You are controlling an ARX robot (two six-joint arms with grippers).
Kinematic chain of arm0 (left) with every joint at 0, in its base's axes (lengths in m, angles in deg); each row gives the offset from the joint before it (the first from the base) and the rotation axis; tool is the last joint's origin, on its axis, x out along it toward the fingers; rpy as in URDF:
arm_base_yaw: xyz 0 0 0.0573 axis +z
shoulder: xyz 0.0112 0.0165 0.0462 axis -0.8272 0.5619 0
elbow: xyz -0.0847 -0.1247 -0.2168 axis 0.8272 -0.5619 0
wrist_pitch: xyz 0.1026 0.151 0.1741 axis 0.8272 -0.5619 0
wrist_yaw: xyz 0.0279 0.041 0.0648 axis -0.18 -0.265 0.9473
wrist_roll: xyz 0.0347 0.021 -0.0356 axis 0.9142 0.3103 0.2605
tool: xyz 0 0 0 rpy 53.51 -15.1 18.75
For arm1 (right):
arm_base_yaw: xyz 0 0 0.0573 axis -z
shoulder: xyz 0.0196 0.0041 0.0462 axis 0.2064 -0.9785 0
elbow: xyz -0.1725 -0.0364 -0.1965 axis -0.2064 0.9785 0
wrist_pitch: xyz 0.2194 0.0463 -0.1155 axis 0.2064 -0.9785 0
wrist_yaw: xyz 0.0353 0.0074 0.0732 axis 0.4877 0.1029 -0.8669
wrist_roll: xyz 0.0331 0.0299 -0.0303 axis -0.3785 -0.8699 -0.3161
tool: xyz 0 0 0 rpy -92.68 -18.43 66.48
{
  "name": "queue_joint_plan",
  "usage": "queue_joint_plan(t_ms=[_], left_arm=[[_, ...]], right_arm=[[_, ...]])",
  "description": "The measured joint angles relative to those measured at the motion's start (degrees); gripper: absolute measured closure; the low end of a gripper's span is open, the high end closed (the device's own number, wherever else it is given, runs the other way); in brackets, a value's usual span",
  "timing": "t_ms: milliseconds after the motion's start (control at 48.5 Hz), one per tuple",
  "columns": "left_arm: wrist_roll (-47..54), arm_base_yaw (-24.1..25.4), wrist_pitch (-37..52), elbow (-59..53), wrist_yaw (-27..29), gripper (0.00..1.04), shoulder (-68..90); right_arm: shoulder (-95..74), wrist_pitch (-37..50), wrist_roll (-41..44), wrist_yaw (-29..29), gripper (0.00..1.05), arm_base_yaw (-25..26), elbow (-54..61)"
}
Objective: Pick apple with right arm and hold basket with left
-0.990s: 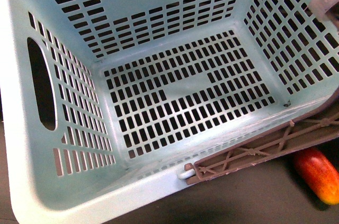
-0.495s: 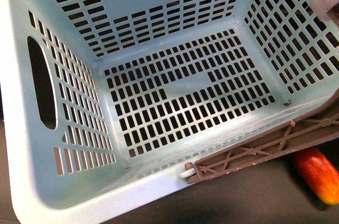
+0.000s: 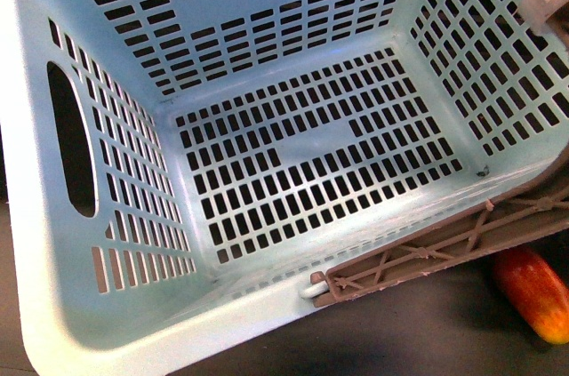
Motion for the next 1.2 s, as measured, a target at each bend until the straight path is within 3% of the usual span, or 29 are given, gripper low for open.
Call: queue_joint_plan(t_ms=[289,846,1196], left_arm=[[0.0,0.0,0.0,0.0,0.0,0.87,0.0],[0.0,0.0,-0.02,0.0,0.0,0.87,0.0],[-0.02,0.0,0.0,0.0,0.0,0.87,0.0]], right_arm=[[-7.41,-2.71,5.49,0.66,0.09,-2.89,-9.03],[-16.2,-9.57,5.33,3.26,0.09,-4.98,-25.07],[-20.35,-11.41,3.91,3.78,0.09,-4.98,-28.63]])
